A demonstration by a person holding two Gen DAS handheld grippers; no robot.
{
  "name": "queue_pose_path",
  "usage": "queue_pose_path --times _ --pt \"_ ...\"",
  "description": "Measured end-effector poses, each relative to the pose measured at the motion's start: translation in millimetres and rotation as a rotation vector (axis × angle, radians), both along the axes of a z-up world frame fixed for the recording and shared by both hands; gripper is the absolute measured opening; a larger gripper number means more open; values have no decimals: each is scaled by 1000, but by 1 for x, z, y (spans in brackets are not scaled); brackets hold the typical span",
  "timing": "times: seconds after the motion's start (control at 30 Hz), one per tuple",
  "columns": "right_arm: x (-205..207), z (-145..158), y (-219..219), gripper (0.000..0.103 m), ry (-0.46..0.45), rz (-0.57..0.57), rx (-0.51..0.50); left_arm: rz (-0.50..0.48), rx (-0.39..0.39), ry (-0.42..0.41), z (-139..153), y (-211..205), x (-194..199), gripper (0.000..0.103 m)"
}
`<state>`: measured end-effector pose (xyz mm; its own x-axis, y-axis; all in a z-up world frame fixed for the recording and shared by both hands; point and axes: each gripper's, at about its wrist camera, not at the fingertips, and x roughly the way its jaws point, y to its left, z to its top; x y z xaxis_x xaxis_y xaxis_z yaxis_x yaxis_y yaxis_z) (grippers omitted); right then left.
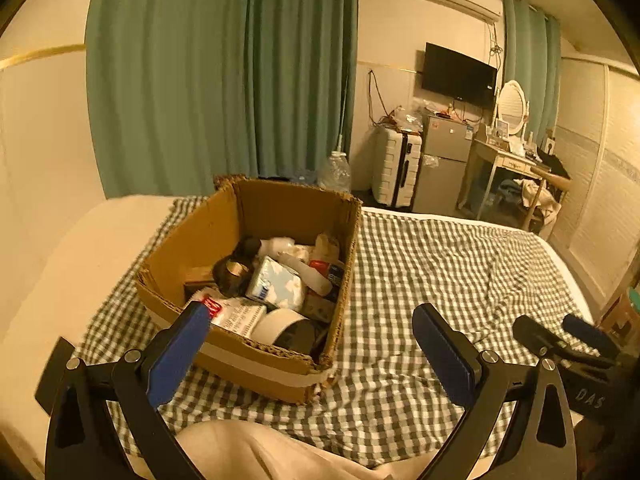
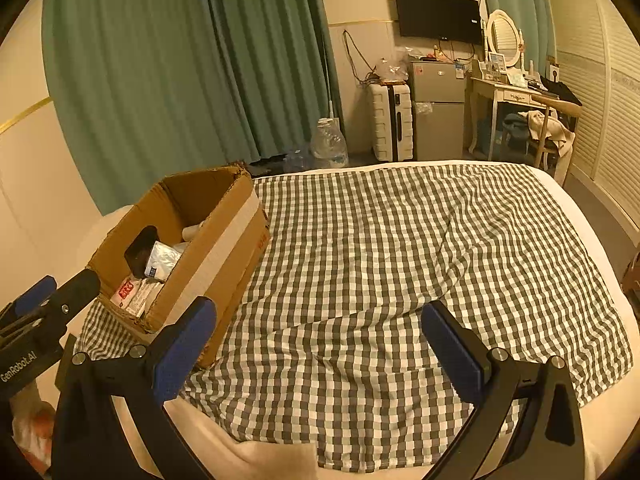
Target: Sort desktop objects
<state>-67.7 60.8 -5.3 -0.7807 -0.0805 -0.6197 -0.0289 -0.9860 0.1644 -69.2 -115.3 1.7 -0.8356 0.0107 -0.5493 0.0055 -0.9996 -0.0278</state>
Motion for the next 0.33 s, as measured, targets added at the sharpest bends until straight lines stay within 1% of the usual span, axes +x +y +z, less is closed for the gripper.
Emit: queue_pose_path --times 0.17,0.23,0.33 --pt "0 -2 -3 103 -13 -1 13 1 19 -11 -3 -4 -1 103" --pt "1 -2 -4 103 -14 1 18 47 0 -44 -7 -4 0 103" --pt "0 -3 -8 103 -20 6 25 37 -6 -62 -9 -3 1 103"
